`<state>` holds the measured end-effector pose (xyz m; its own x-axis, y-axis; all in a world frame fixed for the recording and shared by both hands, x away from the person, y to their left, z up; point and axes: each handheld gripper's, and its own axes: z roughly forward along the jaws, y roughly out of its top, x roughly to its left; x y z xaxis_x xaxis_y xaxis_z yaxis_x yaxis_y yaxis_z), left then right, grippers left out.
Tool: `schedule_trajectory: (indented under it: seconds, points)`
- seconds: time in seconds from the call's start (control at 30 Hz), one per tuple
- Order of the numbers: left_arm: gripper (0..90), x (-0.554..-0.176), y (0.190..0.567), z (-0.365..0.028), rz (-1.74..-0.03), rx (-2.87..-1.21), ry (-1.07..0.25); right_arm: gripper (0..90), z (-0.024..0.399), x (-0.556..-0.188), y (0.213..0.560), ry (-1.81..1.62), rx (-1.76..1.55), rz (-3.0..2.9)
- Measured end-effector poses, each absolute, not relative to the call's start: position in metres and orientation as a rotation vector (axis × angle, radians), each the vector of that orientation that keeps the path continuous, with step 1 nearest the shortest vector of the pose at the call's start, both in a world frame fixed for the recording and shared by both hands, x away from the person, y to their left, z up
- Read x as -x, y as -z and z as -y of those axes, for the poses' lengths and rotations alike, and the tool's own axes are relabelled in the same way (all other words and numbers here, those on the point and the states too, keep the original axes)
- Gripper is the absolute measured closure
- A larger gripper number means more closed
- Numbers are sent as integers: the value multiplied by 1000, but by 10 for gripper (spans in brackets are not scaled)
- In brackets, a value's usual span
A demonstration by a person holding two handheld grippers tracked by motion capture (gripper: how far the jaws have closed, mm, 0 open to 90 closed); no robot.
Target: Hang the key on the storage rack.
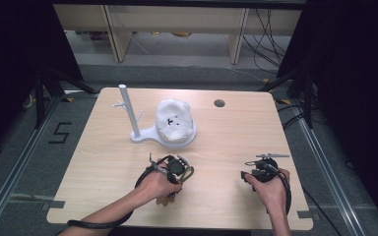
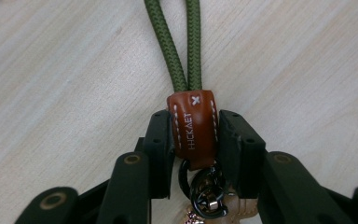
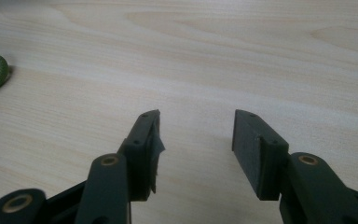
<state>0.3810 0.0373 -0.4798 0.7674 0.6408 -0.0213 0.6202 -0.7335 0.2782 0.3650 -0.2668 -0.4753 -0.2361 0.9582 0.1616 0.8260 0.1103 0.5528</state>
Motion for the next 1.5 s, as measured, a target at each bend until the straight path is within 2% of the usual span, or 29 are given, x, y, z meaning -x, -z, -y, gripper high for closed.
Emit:
schedule_trajectory:
  seconds: [0.27,0.8,1.5]
  points:
    - [683,-377,479,-44,-911,-2704,-142,527,268,-364,474,-825,-1769,-2137]
    - [685,-371,453,-88,-867,-2556,-254,529,263,-364,473,-856,-1803,-2093]
    - [687,-368,427,-157,-965,-2315,-408,526,265,-366,477,-854,-1707,-2115]
